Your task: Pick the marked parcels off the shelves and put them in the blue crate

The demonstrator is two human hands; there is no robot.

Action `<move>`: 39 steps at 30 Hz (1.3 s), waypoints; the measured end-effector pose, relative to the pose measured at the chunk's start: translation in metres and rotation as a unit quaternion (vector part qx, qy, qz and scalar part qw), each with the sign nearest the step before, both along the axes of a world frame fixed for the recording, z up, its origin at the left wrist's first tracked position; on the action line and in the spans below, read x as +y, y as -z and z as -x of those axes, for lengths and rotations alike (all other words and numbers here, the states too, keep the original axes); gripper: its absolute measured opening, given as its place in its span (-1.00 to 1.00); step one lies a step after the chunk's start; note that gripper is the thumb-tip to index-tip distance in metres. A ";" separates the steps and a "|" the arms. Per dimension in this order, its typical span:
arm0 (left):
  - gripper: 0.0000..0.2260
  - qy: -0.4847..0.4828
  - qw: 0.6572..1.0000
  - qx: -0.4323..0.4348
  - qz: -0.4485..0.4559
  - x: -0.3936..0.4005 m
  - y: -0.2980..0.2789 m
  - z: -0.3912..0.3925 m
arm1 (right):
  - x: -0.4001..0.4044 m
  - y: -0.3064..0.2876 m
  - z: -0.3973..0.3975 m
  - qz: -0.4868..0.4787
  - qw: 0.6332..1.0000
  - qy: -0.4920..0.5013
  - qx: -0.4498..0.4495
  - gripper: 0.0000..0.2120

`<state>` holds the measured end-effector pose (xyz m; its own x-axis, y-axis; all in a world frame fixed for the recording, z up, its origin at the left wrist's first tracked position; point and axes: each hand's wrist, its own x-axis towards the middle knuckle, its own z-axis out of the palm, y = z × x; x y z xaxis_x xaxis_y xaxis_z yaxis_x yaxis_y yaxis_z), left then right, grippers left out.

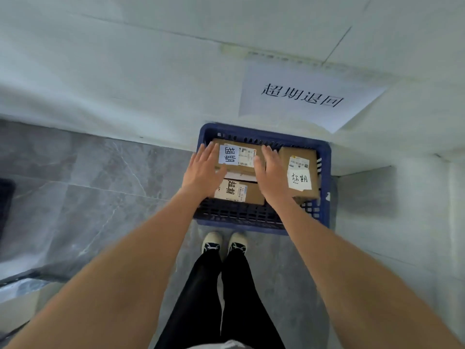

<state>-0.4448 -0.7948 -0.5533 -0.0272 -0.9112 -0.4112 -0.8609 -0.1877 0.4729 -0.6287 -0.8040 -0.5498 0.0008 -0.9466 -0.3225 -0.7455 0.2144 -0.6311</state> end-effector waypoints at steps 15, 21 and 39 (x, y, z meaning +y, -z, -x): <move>-0.44 -0.147 0.959 -0.200 0.135 0.097 -0.162 -0.081 | 0.011 -0.142 -0.113 0.170 0.886 -0.404 0.149 -0.41; -0.45 -0.317 0.913 -0.230 0.113 0.193 -0.191 -0.086 | 0.064 -0.169 -0.168 0.194 0.792 -0.560 0.147 -0.39; -0.44 -0.676 0.676 -0.293 -0.012 0.618 -0.222 -0.076 | 0.463 -0.204 -0.303 0.265 0.472 -0.841 0.027 -0.39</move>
<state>-0.3688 -0.1771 -0.3313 0.9978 0.0664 -0.0063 0.0667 -0.9919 0.1080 -0.3253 -0.3409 -0.3459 0.8993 0.4295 -0.0827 0.4013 -0.8854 -0.2344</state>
